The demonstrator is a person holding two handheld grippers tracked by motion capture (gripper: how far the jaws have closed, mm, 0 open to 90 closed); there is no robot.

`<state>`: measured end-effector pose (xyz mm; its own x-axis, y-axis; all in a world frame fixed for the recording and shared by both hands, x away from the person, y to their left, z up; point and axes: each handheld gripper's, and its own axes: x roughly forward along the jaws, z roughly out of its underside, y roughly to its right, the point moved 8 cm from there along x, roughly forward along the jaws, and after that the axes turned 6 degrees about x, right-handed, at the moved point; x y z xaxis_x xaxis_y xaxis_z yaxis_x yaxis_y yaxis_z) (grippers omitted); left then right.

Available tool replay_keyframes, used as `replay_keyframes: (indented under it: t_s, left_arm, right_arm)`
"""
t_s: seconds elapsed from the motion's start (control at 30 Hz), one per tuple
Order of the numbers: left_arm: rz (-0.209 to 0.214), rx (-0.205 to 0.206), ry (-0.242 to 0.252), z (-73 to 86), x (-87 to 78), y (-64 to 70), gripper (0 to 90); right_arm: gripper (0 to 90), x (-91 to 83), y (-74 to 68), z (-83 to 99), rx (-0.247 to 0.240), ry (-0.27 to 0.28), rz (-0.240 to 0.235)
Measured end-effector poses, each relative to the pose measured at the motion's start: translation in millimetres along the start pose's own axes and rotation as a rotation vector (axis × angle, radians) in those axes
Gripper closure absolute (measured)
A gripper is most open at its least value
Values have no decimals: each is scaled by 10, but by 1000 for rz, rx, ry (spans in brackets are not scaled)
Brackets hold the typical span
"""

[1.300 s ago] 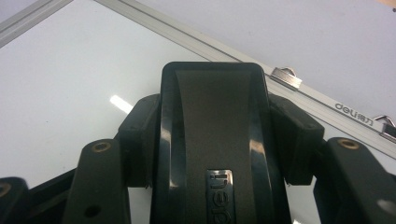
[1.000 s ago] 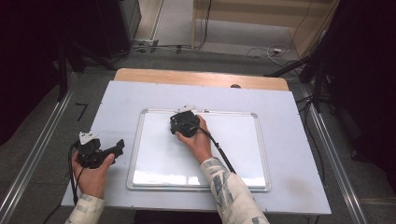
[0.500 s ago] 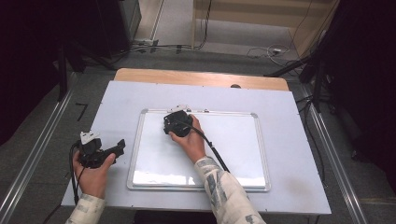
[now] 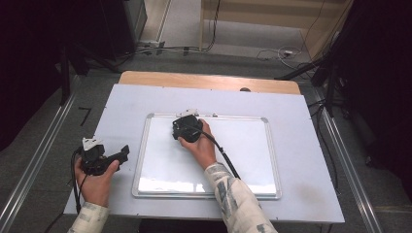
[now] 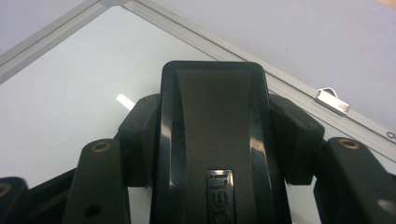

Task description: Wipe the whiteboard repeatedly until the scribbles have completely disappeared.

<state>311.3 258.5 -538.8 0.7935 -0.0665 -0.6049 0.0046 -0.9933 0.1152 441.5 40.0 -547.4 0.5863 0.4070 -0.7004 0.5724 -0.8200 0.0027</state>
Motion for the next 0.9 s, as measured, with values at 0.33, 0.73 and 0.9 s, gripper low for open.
replay_keyframes:
  t_s: [0.33,0.73,0.9]
  left_arm:
    - [0,3,-1,0,1,4,130]
    - [6,5,0,-15,23,29,130]
    - [5,4,1,-15,18,22,129]
  right_arm:
    - [393,-39,119,37,15,0,16]
    - [392,24,-80,-21,-8,2,1]
    - [392,29,-95,-25,-8,2,-4]
